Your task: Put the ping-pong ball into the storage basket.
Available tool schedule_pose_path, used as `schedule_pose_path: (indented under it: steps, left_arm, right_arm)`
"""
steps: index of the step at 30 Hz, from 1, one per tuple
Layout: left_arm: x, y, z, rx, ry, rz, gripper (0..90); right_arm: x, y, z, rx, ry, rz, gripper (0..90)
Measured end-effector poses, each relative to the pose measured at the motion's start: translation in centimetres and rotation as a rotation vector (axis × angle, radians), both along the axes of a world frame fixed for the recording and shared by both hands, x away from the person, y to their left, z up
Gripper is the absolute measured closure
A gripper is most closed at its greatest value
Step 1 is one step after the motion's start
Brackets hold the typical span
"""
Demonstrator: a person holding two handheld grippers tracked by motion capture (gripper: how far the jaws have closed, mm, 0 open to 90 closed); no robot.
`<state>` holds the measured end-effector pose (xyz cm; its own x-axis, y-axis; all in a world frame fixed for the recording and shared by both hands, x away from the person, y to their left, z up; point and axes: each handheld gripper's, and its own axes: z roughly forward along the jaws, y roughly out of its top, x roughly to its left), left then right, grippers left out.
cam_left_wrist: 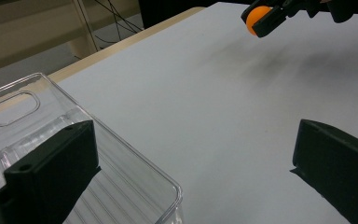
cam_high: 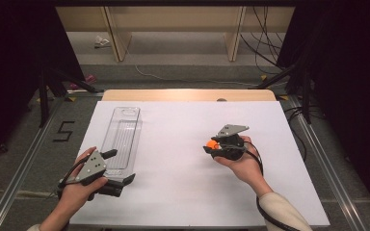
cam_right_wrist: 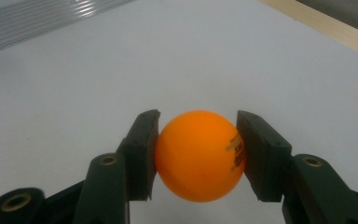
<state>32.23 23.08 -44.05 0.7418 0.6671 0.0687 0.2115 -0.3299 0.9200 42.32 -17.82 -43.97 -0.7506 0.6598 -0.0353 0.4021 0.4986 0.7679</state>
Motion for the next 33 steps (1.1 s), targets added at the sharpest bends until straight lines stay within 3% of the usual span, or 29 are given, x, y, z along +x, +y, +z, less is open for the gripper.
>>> schedule_pose_path:
  steps: [33]
  left_arm:
    - [0.0, 0.0, 0.0, 0.001, -0.001, -0.001, 0.0]
  right_arm:
    - [0.4, 1.7, 0.1, 0.007, -0.007, 0.022, 51.4]
